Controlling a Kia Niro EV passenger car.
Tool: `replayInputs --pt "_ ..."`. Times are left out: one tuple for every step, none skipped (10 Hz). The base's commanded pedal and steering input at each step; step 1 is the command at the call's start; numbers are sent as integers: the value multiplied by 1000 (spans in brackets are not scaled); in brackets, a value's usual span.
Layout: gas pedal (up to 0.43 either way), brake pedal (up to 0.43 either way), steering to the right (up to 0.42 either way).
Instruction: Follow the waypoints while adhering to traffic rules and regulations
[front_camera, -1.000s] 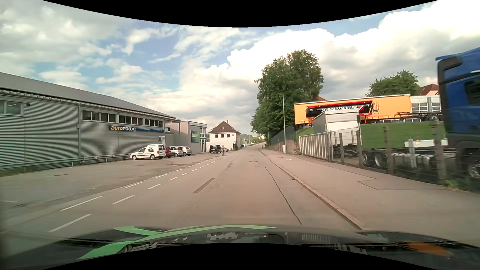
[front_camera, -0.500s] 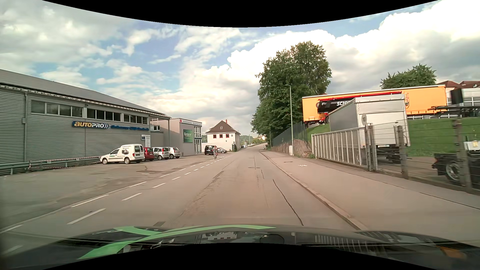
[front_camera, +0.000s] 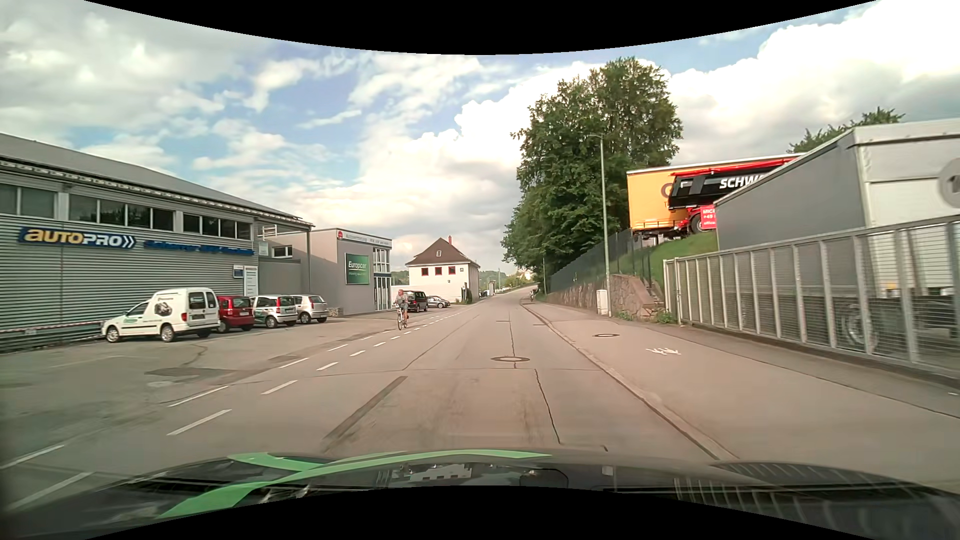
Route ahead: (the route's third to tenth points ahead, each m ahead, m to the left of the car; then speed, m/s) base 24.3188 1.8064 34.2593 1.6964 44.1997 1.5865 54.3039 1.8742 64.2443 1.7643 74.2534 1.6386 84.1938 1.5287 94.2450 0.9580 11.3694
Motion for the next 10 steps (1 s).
replayInputs --pt "130 0 -4" --pt "130 0 -4" --pt "130 0 -4" --pt "130 0 -4" --pt "130 0 -4" --pt "130 0 -4" --pt "130 0 -4" --pt "118 0 -3" --pt "118 0 -4" --pt "118 0 -3"
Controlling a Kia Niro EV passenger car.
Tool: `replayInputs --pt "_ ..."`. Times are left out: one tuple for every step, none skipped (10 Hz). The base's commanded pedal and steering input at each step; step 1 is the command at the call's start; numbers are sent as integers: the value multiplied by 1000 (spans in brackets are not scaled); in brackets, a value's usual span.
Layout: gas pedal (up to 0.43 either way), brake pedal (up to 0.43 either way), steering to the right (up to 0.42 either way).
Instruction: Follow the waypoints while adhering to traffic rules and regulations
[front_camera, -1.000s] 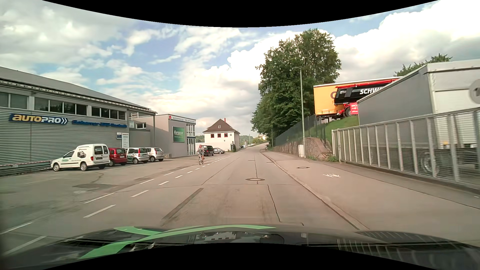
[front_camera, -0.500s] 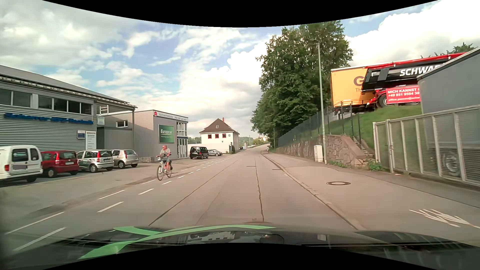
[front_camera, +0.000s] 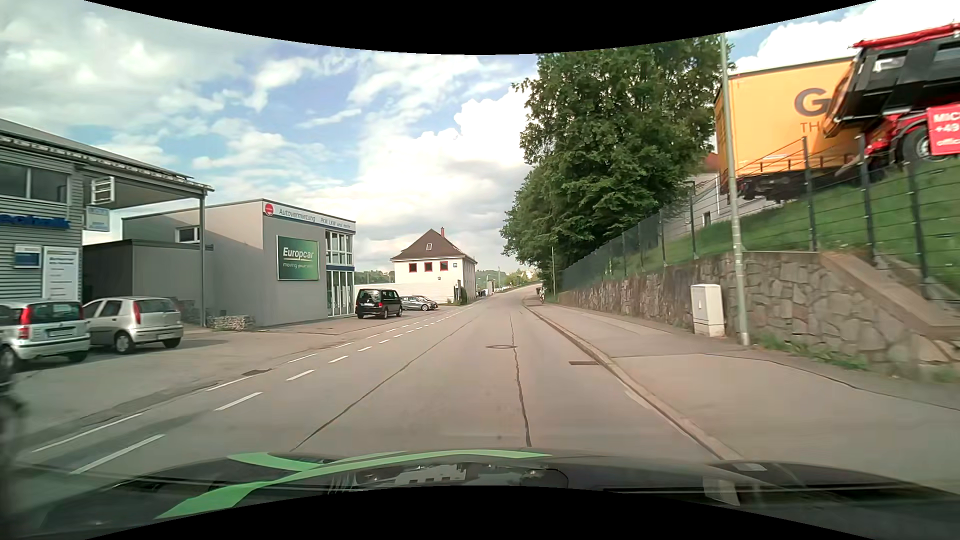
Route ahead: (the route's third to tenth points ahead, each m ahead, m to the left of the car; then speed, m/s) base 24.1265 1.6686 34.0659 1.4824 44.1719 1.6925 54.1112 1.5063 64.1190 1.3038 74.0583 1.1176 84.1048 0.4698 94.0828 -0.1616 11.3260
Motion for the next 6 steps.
replayInputs --pt "118 0 -3" --pt "118 0 -4" --pt "118 0 -4" --pt "118 0 -3" --pt "118 0 -4" --pt "118 0 -4"
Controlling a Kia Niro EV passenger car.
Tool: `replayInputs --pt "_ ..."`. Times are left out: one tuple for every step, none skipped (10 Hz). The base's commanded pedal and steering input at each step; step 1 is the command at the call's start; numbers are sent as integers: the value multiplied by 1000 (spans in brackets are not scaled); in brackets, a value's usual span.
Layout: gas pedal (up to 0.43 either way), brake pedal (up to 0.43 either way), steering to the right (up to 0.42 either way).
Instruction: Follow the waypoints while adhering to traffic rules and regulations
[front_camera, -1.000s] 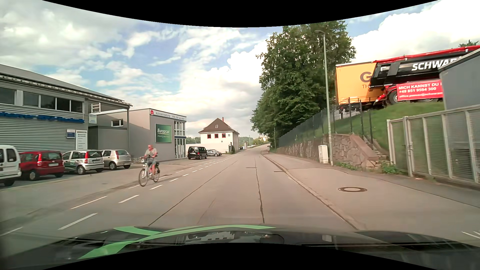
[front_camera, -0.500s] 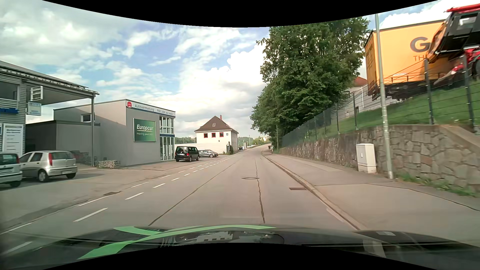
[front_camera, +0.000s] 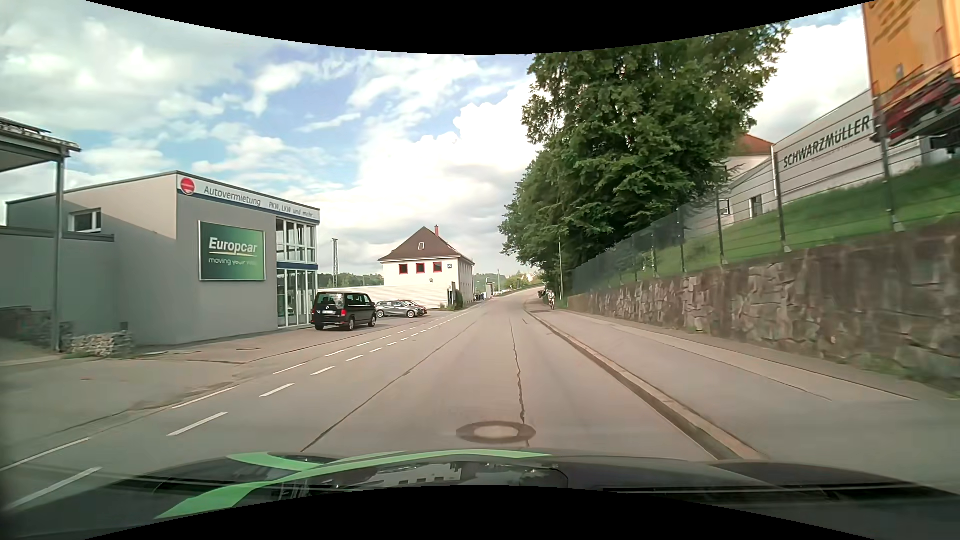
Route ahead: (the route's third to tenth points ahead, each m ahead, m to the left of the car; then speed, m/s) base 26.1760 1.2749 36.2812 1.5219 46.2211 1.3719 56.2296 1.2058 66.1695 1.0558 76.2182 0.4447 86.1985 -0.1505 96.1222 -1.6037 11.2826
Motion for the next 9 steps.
replayInputs --pt "118 0 -4" --pt "118 0 -4" --pt "118 0 -4" --pt "118 0 -4" --pt "118 0 -4" --pt "118 0 -3" --pt "118 0 -4" --pt "118 0 -3" --pt "118 0 -3"
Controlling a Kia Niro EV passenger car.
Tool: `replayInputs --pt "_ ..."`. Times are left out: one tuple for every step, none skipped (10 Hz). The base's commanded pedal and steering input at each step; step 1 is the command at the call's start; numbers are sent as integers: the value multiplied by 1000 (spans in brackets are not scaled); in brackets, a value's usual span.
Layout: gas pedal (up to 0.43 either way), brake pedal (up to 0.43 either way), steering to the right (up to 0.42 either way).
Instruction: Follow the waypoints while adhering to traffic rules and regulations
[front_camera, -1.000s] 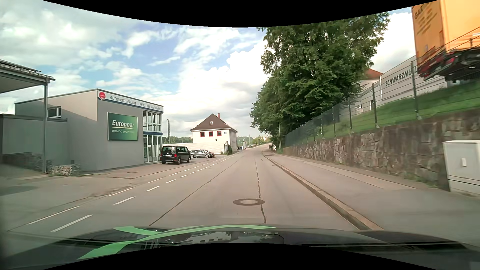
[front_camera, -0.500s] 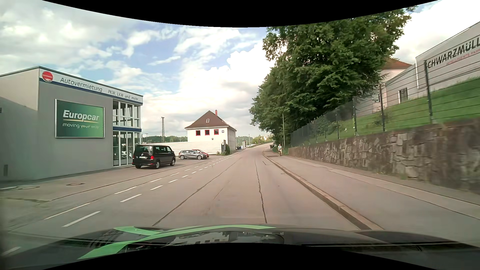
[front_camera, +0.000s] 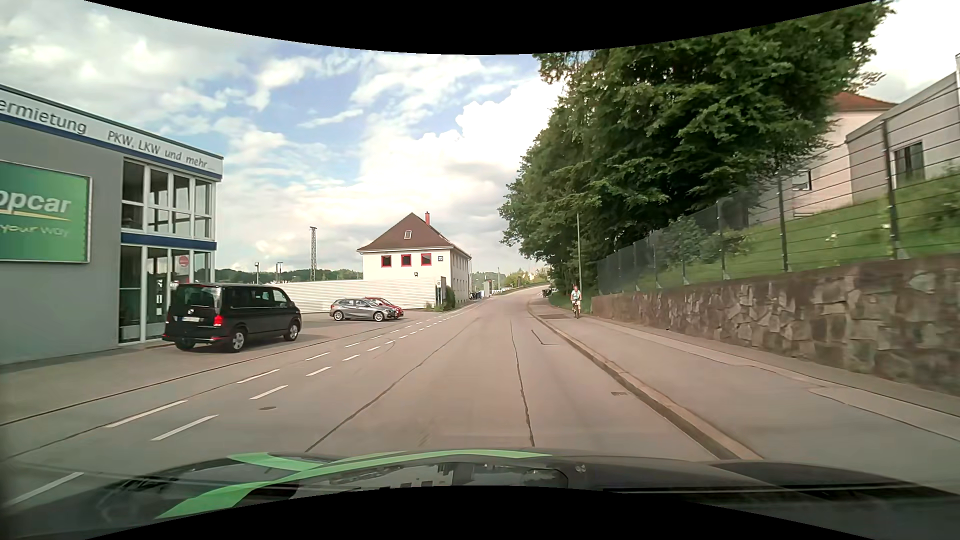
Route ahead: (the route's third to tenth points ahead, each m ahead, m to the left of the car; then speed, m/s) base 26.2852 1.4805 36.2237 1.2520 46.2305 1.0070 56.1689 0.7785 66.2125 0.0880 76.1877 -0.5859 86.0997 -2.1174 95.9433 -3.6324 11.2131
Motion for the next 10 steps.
replayInputs --pt "118 0 -3" --pt "118 0 -3" --pt "118 0 -3" --pt "118 0 -3" --pt "118 0 -3" --pt "118 0 -3" --pt "118 0 -3" --pt "118 0 -2" --pt "118 0 -2" --pt "118 0 -2"
